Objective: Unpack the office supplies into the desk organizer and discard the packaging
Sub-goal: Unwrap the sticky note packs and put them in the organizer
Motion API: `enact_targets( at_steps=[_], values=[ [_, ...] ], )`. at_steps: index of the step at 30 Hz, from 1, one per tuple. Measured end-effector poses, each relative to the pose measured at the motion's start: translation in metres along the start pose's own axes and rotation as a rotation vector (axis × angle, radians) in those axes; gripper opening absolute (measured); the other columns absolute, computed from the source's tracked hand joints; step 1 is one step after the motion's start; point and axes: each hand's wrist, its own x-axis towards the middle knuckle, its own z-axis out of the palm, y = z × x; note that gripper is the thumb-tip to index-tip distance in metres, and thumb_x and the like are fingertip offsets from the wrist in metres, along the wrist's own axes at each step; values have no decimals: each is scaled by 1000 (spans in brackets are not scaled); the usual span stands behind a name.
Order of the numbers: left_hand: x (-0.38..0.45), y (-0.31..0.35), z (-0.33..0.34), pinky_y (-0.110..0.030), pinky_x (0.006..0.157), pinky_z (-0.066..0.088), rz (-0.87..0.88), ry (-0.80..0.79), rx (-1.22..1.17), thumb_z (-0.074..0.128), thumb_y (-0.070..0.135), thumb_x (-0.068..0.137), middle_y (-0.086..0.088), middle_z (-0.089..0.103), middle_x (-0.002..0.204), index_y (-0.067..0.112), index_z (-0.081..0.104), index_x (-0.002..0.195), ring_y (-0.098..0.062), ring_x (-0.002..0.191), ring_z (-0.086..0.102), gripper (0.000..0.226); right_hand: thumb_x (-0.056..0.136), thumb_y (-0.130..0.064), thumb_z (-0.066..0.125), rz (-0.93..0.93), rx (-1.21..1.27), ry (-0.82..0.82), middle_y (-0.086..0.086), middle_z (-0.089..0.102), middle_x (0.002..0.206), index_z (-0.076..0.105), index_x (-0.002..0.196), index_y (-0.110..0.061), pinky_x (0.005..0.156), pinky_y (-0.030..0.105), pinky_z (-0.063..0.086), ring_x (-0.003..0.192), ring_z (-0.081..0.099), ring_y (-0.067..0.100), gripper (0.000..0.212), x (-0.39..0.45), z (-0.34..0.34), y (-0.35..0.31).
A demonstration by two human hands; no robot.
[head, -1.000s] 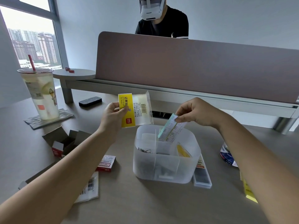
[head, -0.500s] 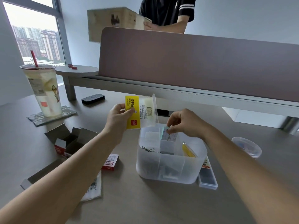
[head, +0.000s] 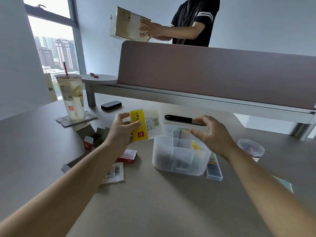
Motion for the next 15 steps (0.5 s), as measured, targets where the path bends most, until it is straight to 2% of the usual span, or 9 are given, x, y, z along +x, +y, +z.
enact_targets(
  at_steps=[2, 5, 8, 11, 13, 15],
  values=[
    [-24, -4, -6, -29, 55, 56, -7, 3, 69, 54, 4, 85, -5, 58, 89, 8, 37, 122, -19, 77, 61, 41, 84, -22, 58, -11, -18, 37, 5, 52, 127, 51, 120, -12, 88, 19, 28, 119, 44, 17, 38, -26, -2, -2],
    [-56, -19, -14, -34, 63, 55, -46, -6, 207, 56, 5, 84, -4, 56, 90, 10, 34, 127, -18, 76, 61, 49, 84, -20, 57, -15, -23, 57, 6, 51, 126, 51, 120, -12, 85, 18, 27, 118, 45, 20, 38, -66, -1, -3],
    [-82, -40, -21, -31, 63, 53, -36, 11, 365, 57, 5, 83, -11, 57, 103, 10, 35, 125, -15, 73, 58, 48, 83, -18, 60, -9, -61, -9, 7, 50, 126, 51, 121, -11, 80, 14, 27, 116, 48, 23, 40, -103, 11, 2],
    [-100, -56, -25, -26, 58, 49, 13, 58, 577, 59, 6, 83, -6, 57, 99, 9, 38, 123, -14, 72, 56, 45, 83, -27, 59, 35, -132, -193, 5, 40, 139, 44, 129, -14, 93, 17, 27, 127, 39, 20, 50, -135, 25, 11],
    [-109, -59, -26, -31, 70, 50, 77, 107, 779, 58, 8, 84, -8, 57, 108, 9, 41, 122, -20, 85, 56, 42, 87, -36, 52, 67, -240, -329, 3, 31, 147, 36, 135, -15, 104, 23, 24, 134, 30, 19, 55, -149, 31, 14],
    [-115, -58, -26, -31, 85, 41, 195, 159, 976, 56, 8, 84, -15, 51, 123, 7, 41, 124, -26, 105, 51, 43, 89, -39, 46, 77, -299, -358, 4, 28, 149, 34, 136, -17, 109, 26, 21, 136, 26, 19, 54, -153, 33, 14]
  ],
)
